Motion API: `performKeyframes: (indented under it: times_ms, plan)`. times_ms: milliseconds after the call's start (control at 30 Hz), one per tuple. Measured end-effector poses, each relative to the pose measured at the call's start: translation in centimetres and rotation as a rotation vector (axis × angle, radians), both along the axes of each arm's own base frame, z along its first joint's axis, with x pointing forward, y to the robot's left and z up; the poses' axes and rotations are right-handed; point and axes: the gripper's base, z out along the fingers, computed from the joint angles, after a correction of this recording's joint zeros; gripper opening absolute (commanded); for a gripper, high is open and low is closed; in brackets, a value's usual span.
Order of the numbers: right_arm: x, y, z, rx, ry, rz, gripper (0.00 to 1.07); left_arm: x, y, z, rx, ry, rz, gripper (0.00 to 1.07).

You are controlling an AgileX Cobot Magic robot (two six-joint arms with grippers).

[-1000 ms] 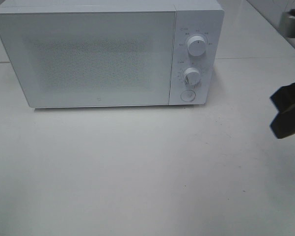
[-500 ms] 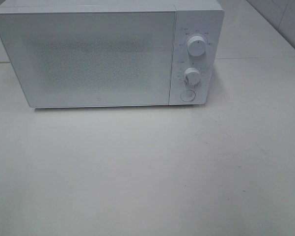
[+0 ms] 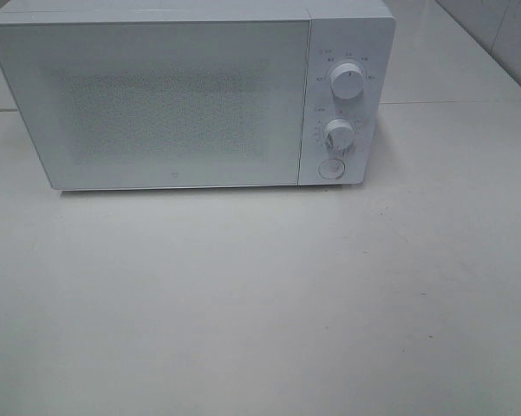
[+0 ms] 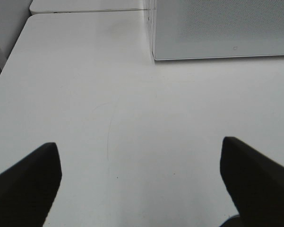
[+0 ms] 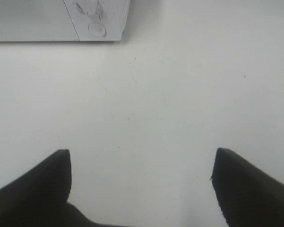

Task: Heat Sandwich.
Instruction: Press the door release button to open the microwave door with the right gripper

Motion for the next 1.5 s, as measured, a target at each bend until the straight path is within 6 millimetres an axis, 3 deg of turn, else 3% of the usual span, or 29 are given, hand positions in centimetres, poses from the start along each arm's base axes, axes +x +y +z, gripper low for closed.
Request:
performKeyframes:
  times_ms: [267, 1500]
  plan:
    - [-1.9, 0.0, -0.9, -0.001, -0.071, 0.003, 0.76, 0.0, 0.0, 0.0, 0.000, 0.000, 0.000, 0.84]
    - [-1.9, 0.0, -1.1, -0.001, -0.066, 0.004, 0.76, 0.0, 0.0, 0.0, 0.000, 0.000, 0.000, 0.84]
